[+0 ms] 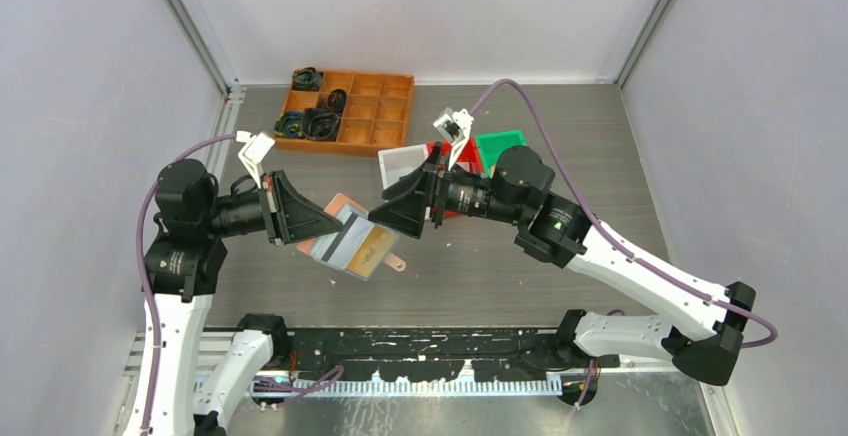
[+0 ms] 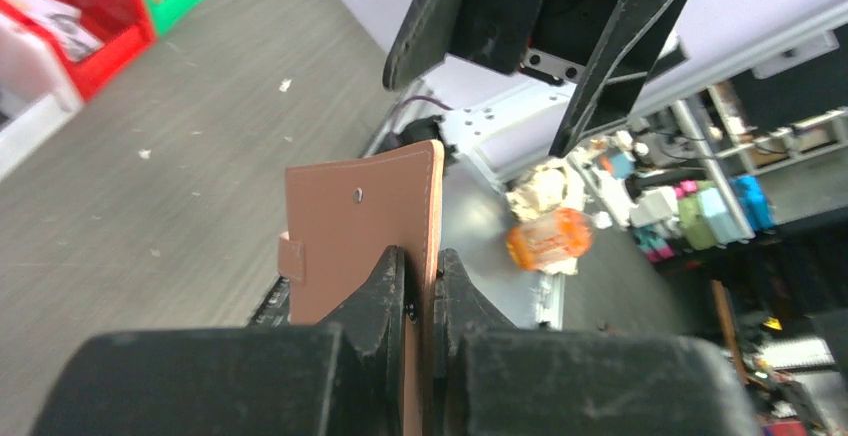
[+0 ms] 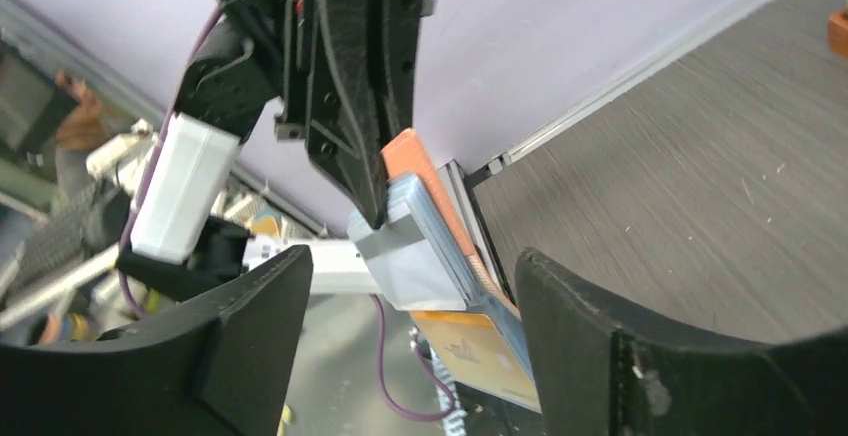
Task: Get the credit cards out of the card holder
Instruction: Remove the credit card from the card holder.
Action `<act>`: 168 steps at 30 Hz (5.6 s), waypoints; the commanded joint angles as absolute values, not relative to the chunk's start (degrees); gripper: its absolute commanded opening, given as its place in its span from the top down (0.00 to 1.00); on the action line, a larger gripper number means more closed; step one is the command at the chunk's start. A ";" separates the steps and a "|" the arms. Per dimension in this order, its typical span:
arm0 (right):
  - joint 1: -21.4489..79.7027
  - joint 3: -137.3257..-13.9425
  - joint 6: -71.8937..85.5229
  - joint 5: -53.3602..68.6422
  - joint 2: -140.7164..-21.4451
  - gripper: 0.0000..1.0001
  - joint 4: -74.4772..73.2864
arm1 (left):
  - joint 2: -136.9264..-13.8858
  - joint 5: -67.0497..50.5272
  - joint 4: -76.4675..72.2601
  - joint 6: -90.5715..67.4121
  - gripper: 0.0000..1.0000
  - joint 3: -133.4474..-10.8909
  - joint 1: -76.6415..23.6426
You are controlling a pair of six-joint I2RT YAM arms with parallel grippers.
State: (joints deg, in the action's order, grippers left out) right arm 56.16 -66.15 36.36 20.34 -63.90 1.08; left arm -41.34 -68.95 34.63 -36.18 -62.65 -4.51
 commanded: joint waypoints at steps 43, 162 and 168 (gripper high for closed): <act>56.38 -81.44 29.21 40.23 -76.81 0.99 -15.39 | -41.85 -71.44 65.75 10.16 0.53 -68.89 -4.75; 56.41 -44.89 69.12 16.52 -71.01 0.99 43.91 | -42.67 -70.74 17.35 -56.45 0.80 -59.59 -4.77; 56.51 -45.21 69.34 18.88 -71.81 0.99 43.86 | -43.14 -69.79 17.11 -56.64 0.89 -60.33 -4.76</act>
State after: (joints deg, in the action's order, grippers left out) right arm 56.88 -45.21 70.63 20.21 -72.12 43.68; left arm -43.81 -66.06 22.28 -54.15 -58.57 -4.23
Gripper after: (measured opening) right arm 0.034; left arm 0.182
